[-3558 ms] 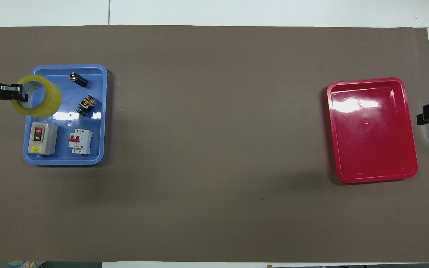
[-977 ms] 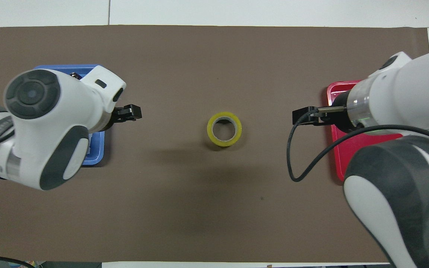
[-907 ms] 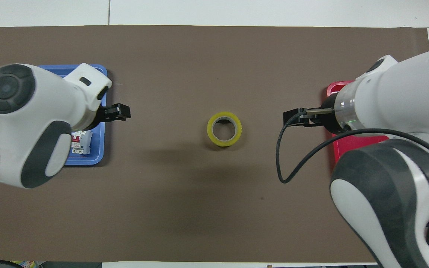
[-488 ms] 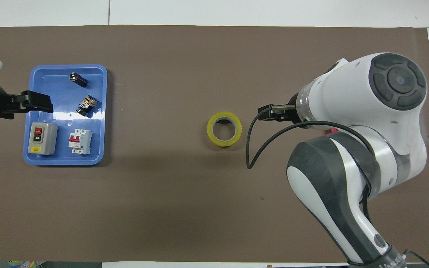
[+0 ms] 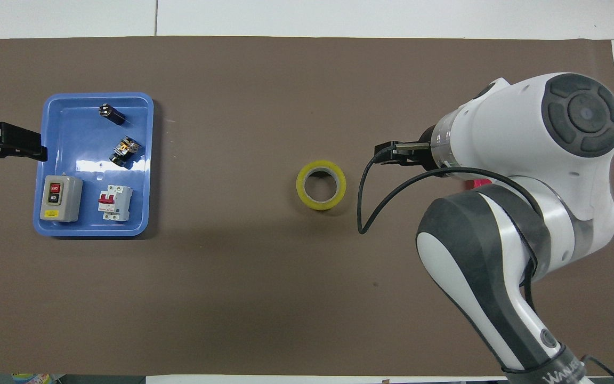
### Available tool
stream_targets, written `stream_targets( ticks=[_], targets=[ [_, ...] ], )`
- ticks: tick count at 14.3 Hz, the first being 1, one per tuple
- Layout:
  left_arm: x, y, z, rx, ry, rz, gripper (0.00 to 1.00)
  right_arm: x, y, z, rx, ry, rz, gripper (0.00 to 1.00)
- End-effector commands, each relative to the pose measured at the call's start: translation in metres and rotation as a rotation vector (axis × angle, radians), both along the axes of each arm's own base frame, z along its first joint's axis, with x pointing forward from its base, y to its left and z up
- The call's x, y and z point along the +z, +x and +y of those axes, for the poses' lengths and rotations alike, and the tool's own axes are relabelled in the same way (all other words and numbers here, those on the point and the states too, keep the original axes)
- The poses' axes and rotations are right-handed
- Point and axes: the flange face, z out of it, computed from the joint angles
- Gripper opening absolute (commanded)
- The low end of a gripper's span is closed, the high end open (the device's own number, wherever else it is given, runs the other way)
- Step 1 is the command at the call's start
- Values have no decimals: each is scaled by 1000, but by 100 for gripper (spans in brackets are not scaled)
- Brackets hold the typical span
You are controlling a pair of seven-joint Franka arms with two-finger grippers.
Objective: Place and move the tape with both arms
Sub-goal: 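Withdraw the left gripper while the right gripper approaches the tape, then lower the right gripper onto the yellow tape and grasp it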
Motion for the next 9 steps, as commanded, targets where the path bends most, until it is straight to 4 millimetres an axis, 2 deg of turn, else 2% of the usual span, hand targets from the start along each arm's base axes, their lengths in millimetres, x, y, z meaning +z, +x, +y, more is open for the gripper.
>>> stream_targets(
  ticks=[1, 3, 5, 6, 9],
  targets=[
    [-2, -6, 0, -15, -12, 25, 100, -32, 8, 20, 11, 2, -15, 100],
    [-2, -6, 0, -15, -12, 25, 100, -57, 10, 38, 25, -15, 7, 100],
    [-2, -4, 1, -12, -13, 19, 100, -71, 9, 51, 37, -26, 13, 100],
    [-2, -5, 1, -12, -13, 20, 100, -87, 7, 68, 61, -44, 22, 100],
    [-2, -5, 1, -10, -12, 19, 100, -133, 8, 90, 87, -76, 44, 100]
  ],
)
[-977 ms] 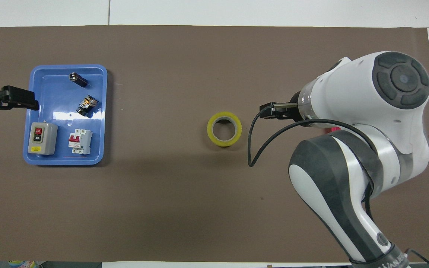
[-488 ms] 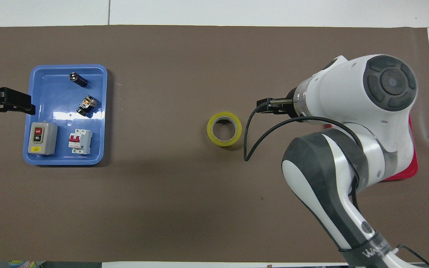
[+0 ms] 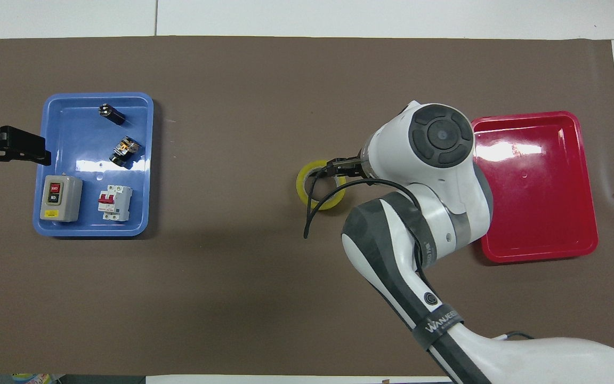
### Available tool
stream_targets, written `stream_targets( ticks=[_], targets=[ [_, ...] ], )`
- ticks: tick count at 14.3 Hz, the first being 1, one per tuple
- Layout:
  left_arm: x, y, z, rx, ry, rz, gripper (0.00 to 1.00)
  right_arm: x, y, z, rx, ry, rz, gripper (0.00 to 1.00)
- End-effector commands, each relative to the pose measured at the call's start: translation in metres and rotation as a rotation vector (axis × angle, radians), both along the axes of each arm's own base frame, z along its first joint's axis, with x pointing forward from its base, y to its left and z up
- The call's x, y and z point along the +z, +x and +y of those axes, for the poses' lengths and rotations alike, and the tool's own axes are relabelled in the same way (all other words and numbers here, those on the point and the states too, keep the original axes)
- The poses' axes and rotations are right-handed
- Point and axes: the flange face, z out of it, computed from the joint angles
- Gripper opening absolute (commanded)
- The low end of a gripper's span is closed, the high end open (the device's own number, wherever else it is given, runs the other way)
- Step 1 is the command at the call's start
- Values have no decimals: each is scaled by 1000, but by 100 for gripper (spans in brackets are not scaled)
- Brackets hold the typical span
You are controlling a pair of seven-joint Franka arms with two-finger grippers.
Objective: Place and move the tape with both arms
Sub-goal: 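Lower the right gripper onto the yellow tape and grasp it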
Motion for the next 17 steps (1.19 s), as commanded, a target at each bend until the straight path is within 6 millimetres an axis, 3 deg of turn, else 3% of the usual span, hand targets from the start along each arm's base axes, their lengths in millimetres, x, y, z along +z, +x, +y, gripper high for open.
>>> stream_targets(
  ticks=[1, 4, 8, 9, 11, 16, 17],
  targets=[
    [0, -4, 2, -8, -13, 9, 100, -41, 2, 16, -12, -34, 23, 100],
    [1, -4, 2, -8, -13, 7, 100, -74, -4, 36, -6, -47, 31, 100],
    [0, -4, 2, -8, -13, 9, 100, -78, -1, 30, -18, -48, 32, 98],
    [1, -4, 2, -8, -13, 7, 100, -78, -1, 29, -21, -46, 29, 90],
    [1, -4, 2, -8, -13, 7, 100, -83, -1, 26, -22, -46, 26, 64],
    [1, -4, 2, -8, -13, 7, 100, -94, -4, 21, -40, -24, -14, 61],
    [1, -4, 2, -8, -13, 7, 100, -94, -5, 21, -37, -26, -12, 57]
  ],
)
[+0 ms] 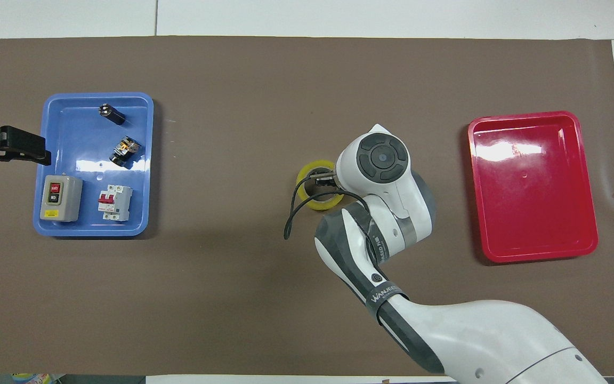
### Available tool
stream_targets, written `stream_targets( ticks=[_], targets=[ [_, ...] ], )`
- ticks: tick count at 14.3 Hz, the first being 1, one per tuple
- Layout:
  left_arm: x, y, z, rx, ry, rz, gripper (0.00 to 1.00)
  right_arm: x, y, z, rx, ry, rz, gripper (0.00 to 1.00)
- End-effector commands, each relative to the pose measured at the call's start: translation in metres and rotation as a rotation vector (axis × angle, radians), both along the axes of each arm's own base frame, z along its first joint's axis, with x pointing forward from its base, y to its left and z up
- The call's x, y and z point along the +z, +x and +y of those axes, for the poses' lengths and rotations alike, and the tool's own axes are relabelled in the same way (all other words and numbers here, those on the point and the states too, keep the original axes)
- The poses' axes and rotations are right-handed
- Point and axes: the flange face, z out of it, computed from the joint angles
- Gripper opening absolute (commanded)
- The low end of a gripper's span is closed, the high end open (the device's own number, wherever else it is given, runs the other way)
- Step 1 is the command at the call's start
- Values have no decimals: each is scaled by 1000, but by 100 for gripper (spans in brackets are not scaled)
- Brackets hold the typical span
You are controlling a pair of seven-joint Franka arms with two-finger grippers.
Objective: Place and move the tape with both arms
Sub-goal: 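Lower the right gripper onto the yellow tape and grasp it, then carry the yellow tape with the right gripper into the red tray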
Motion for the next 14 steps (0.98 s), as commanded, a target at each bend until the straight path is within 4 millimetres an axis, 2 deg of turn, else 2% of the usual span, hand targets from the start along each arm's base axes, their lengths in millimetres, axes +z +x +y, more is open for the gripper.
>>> stream_targets(
  ticks=[1, 3, 6, 7, 10, 12, 13, 14],
  targets=[
    [1, -4, 2, -8, -13, 7, 100, 0, -2, -4, -19, 3, -12, 37],
    [1, -4, 2, -8, -13, 7, 100, 3, 0, -5, -22, 3, -10, 0],
    [1, -4, 2, -8, -13, 7, 100, 8, 1, -2, -22, 2, -7, 0],
    [1, -4, 2, -8, -13, 7, 100, 16, 7, -4, -22, -4, -2, 0],
    [1, -4, 2, -8, -13, 7, 100, 56, 41, -42, -44, -65, 18, 0],
    [0, -4, 2, -8, -13, 9, 100, 76, 50, -65, -26, -84, 49, 0],
    [1, -4, 2, -8, -13, 7, 100, 87, 53, -84, -15, -87, 58, 0],
    [1, -4, 2, -8, -13, 7, 100, 98, 58, -118, -21, -86, 63, 0]
  ],
)
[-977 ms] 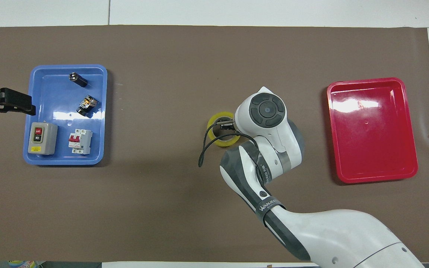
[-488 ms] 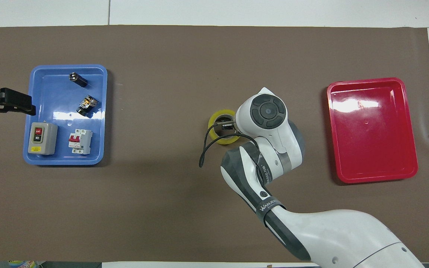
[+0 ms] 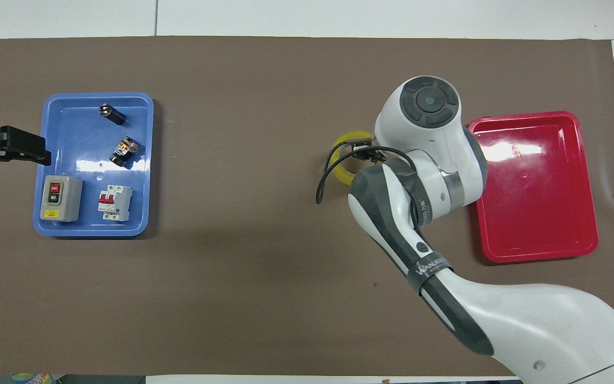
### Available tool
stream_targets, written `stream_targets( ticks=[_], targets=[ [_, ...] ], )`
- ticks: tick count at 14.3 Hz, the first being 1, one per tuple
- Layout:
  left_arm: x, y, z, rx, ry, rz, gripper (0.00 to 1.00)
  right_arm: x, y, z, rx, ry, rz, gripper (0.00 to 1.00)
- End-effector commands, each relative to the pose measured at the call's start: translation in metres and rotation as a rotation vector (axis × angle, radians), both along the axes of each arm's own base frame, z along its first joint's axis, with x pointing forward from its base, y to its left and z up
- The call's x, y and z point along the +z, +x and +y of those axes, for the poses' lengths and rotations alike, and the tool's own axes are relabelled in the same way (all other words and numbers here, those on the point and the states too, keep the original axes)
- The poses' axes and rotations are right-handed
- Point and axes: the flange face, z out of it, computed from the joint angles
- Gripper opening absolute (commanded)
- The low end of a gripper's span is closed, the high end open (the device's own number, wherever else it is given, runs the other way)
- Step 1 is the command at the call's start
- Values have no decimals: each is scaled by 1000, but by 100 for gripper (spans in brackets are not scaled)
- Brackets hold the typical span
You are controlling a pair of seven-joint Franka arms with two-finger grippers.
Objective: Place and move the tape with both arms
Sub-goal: 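Carry the yellow tape with the right gripper into the red tray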
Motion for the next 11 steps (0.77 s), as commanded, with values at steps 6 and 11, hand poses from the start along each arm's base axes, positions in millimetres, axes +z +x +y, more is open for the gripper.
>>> stream_targets(
  ticks=[6, 11],
  targets=[
    [1, -4, 2, -8, -13, 7, 100, 49, 10, -248, 77, 9, 51, 0],
    [0, -4, 2, -8, -13, 9, 100, 18, -25, -339, 85, 25, 75, 0]
  ],
)
